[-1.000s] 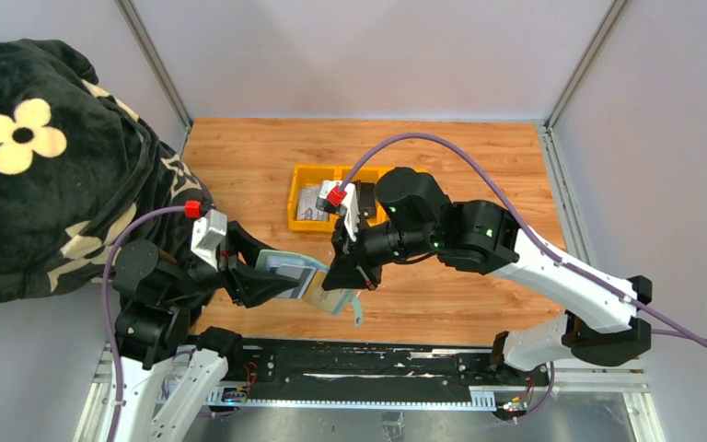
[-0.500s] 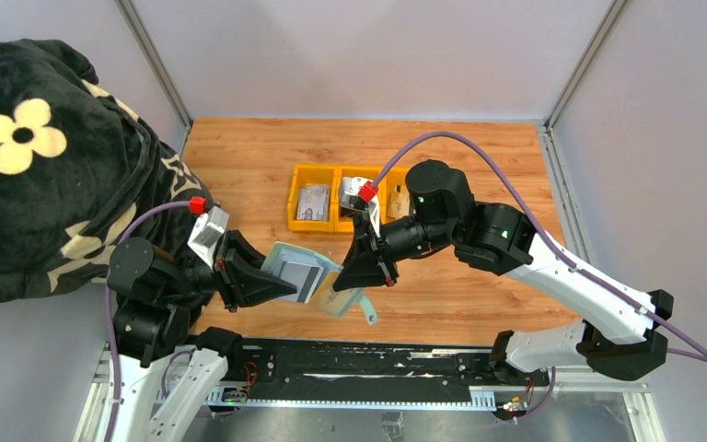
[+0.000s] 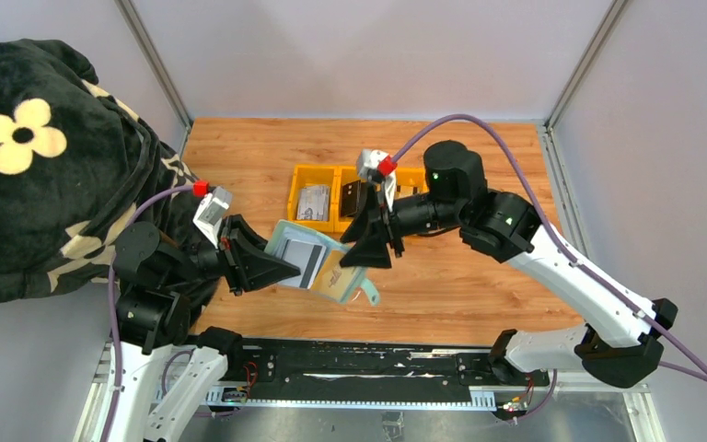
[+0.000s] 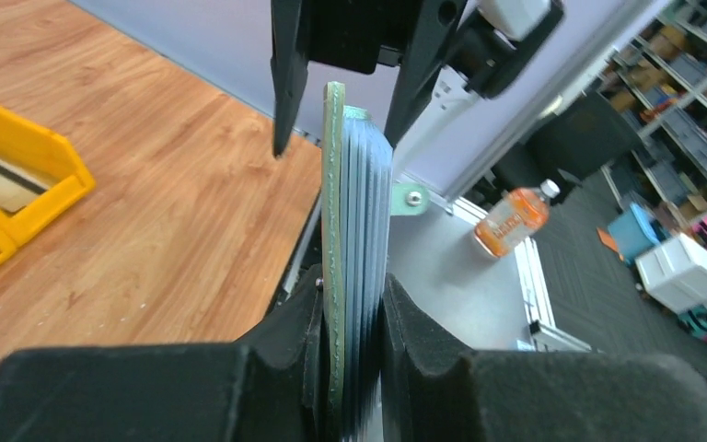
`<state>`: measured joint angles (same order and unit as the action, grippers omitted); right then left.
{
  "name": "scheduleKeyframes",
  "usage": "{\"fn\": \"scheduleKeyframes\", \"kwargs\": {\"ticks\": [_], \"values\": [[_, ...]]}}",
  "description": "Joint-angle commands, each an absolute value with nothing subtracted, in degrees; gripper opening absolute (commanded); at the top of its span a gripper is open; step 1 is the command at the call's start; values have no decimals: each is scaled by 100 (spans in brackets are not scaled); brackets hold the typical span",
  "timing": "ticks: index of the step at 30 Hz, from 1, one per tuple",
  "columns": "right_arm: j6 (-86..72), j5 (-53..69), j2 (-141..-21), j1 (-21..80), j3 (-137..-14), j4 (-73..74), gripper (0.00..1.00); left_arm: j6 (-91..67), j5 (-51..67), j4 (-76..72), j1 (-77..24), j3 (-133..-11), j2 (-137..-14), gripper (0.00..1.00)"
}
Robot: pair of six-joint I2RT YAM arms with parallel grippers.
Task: Take the credit cards out of the card holder
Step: Remove the credit card from the card holder.
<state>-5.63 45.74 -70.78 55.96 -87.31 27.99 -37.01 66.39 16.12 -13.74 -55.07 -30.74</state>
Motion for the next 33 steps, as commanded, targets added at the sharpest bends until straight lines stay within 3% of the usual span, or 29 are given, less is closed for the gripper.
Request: {"fn": "scheduleKeyframes", "kwargs": {"ticks": [1,5,11,19,33], "values": [[-734,3472,-6786,5156,-8853,2450,57,-3189,5609,2282,-1397,-5780,-3105,0],[-1598,1825,-6168,5151,-8364,1379,58,-2667,4244,2840,-1397,-5876,-3076,0],[-3302,3376,-6170,5327,-7499,-636,60,-2631,3326,2823,-1397,-5709,-3002,0],[-4089,3916,-6889,5774,-6904,-1937,63,-2983,3747,2519,-1397,-5623,-2921,0],[-3703,3487,-7008,5742,-6693,-1418,63,-4063,5215,1376,-1397,-5437,-2872,0]]}}
